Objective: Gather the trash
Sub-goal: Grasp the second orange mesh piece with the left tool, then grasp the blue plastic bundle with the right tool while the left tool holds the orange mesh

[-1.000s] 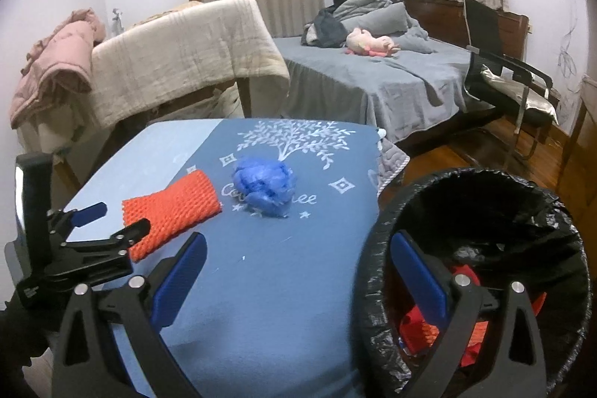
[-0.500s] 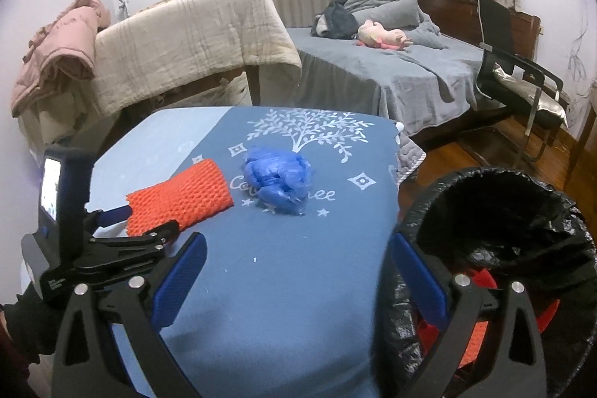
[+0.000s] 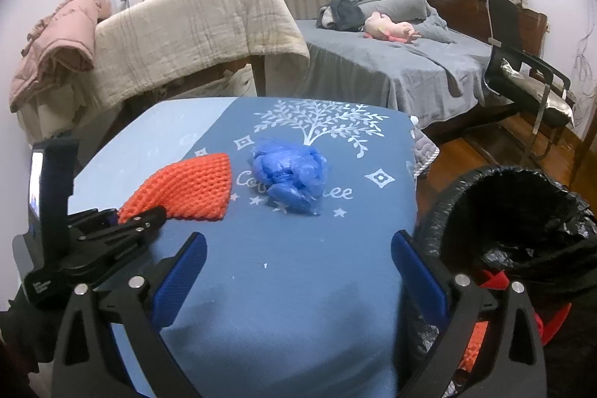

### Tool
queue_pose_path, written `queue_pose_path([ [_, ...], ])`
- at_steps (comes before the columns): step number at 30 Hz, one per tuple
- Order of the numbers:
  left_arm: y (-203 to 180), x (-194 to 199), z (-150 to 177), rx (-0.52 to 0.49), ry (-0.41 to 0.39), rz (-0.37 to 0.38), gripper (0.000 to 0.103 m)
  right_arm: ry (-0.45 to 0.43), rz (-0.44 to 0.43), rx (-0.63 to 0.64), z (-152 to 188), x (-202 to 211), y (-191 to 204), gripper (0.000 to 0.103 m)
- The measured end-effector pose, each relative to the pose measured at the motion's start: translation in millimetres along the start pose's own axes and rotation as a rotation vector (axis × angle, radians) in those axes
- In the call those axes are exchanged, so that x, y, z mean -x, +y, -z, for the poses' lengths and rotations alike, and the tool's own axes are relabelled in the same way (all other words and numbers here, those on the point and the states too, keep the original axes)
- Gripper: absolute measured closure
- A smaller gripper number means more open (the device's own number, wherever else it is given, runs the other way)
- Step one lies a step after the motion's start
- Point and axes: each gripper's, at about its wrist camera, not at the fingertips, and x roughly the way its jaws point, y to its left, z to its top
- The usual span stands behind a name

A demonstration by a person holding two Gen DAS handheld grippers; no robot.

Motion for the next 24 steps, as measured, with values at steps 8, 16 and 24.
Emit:
queue_pose_path([
  [8,6,21,-7,0.003,-0.08,-0.001,0.082,-0.001,-0.005,0.007,-11,-15,3,0.006],
  [16,23,35,-21,0.029,-0.128,-0.042,0.082,0.002,-0.009,-0.008,-34,-50,6,0.006],
  [24,33,36,-31,0.024,-0.142,-0.078,0.082,0.068,0.031,-0.011,-52,-107,5,0.012],
])
